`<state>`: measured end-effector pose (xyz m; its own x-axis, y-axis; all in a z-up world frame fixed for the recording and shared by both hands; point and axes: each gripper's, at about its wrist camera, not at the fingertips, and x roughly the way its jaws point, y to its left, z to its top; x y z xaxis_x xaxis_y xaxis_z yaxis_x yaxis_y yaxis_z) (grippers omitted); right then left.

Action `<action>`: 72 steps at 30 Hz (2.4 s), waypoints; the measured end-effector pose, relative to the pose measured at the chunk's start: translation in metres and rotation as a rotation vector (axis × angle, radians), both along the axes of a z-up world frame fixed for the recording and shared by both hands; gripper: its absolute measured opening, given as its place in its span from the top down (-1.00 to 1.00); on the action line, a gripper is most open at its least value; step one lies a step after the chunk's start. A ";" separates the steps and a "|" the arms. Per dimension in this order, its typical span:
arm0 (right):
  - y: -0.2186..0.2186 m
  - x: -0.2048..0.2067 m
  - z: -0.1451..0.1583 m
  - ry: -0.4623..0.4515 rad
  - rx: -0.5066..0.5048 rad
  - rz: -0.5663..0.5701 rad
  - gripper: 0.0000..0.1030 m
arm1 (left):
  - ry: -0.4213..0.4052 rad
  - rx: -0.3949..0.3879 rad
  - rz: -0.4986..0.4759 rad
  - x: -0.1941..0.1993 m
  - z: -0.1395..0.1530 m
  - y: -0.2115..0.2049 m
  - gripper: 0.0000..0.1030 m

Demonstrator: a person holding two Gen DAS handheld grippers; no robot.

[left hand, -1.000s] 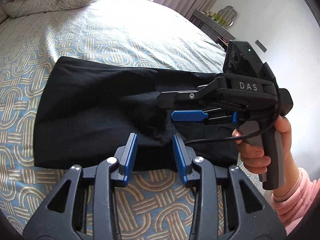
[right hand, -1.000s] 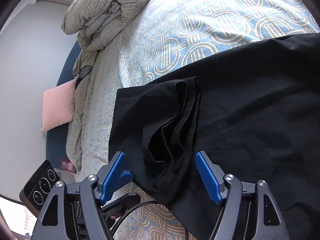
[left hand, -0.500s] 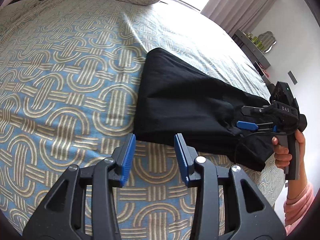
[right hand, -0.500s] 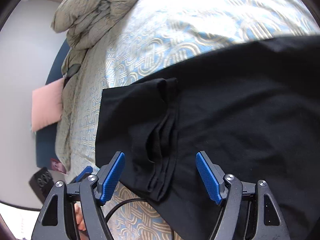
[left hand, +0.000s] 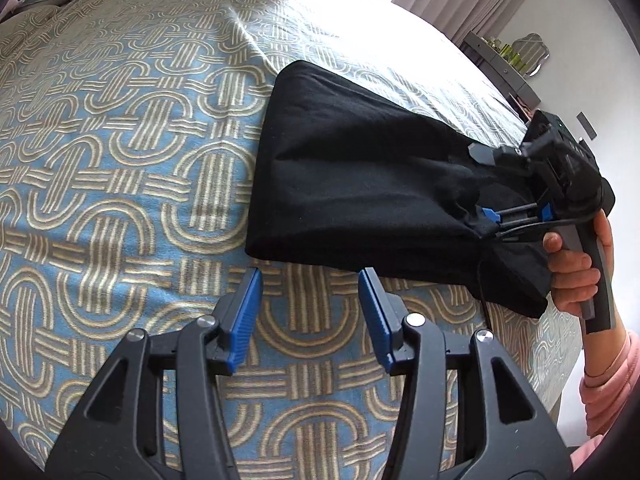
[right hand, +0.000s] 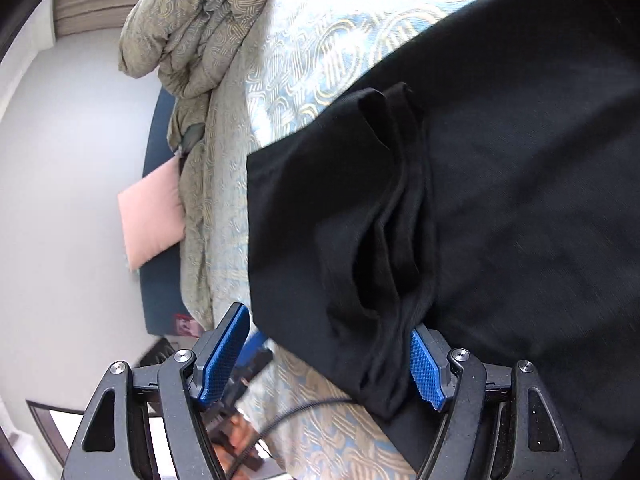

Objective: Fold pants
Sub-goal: 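Grasp the folded edge of the black pants with the right gripper, then fold the held edge over the pants with the right gripper and release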

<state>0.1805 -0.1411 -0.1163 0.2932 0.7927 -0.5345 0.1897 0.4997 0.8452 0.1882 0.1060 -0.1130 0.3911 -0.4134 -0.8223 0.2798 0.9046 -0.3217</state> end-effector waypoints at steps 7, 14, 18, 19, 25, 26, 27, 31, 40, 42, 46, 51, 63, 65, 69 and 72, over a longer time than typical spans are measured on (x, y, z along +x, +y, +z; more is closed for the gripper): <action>0.024 0.026 0.000 -0.002 -0.061 0.027 0.88 | 0.017 -0.004 0.047 0.002 -0.003 0.017 -0.02; 0.035 0.014 0.057 -0.180 -0.269 0.033 0.90 | 0.016 -0.021 0.060 0.005 -0.002 0.021 -0.11; 0.045 0.016 0.090 -0.250 -0.290 0.058 0.90 | -0.019 0.025 0.025 0.011 0.001 0.002 -0.13; 0.047 0.016 0.095 -0.259 -0.292 0.061 0.90 | -0.030 0.049 0.024 0.012 0.001 -0.002 -0.13; 0.056 0.008 0.117 -0.307 -0.323 0.058 0.90 | -0.089 0.140 0.096 0.024 -0.004 -0.013 -0.13; 0.057 0.009 0.120 -0.309 -0.329 0.053 0.90 | -0.085 0.139 0.112 0.028 -0.005 -0.014 -0.13; 0.057 0.006 0.122 -0.311 -0.334 0.047 0.90 | -0.083 0.140 0.133 0.030 -0.007 -0.012 -0.13; 0.046 -0.003 0.131 -0.335 -0.345 -0.014 0.90 | -0.080 0.141 0.182 0.033 -0.012 -0.002 -0.13; 0.009 -0.020 0.117 -0.320 -0.373 -0.094 0.90 | -0.165 0.253 0.126 0.017 -0.006 -0.012 -0.13; 0.001 -0.024 0.098 -0.275 -0.377 -0.101 0.88 | -0.140 0.241 0.128 0.021 -0.010 -0.008 -0.13; -0.014 -0.032 0.040 -0.118 -0.339 -0.085 0.77 | -0.107 0.214 0.135 0.021 -0.014 -0.003 -0.13; -0.036 -0.037 -0.001 -0.039 -0.095 -0.119 0.06 | -0.103 0.212 0.127 0.023 -0.012 0.000 -0.13; -0.020 0.006 0.058 -0.192 -0.355 -0.148 0.91 | -0.088 0.190 0.102 0.018 -0.009 -0.009 -0.13; -0.020 -0.002 0.087 -0.267 -0.441 -0.161 0.91 | -0.099 0.188 0.074 0.016 -0.008 -0.015 -0.13; -0.035 -0.010 0.096 -0.258 -0.533 -0.168 0.91 | -0.107 0.201 0.024 0.014 -0.009 -0.033 -0.13; -0.055 -0.015 0.069 -0.163 -0.526 -0.208 0.91 | -0.113 0.210 0.001 0.012 -0.010 -0.041 -0.13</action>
<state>0.1653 -0.1966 -0.0469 0.5254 0.3508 -0.7752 0.2168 0.8258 0.5206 0.1998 0.0652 -0.1229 0.4860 -0.2374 -0.8411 0.3020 0.9487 -0.0933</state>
